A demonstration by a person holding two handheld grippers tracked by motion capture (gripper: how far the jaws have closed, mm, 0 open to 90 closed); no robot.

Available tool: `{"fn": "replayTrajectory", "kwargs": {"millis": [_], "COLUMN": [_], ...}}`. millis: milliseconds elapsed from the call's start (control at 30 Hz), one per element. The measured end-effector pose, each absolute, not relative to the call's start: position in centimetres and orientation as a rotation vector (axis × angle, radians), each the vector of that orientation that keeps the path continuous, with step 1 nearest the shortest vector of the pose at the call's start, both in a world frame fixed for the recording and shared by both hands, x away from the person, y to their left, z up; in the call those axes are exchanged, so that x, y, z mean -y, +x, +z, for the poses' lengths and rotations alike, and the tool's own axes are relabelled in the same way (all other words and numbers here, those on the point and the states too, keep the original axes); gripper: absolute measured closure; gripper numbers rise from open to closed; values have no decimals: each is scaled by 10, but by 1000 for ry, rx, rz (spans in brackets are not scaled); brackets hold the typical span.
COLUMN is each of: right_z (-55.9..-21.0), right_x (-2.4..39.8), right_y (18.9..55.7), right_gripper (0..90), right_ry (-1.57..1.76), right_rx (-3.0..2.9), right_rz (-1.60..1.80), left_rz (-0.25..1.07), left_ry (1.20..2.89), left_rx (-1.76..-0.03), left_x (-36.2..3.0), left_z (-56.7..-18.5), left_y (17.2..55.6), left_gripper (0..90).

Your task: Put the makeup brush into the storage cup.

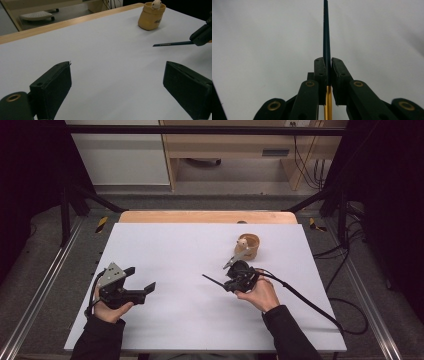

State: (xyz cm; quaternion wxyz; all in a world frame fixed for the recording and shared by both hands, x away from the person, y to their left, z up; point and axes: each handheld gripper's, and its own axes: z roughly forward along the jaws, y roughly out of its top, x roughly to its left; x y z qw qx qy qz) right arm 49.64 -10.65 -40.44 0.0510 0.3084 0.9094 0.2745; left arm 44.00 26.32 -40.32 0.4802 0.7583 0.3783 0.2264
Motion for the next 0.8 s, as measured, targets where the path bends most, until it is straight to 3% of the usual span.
{"fn": "replayTrajectory", "kwargs": {"millis": [800], "right_z": [-379], "right_x": [117], "right_y": [490], "right_gripper": [836], "right_ry": [827], "right_rx": [-2820], "right_rz": [984], "left_rz": [551], "left_ry": [2075], "left_rx": [-694], "left_x": [-197], "left_z": [-395], "left_y": [441], "left_gripper": [81]}}
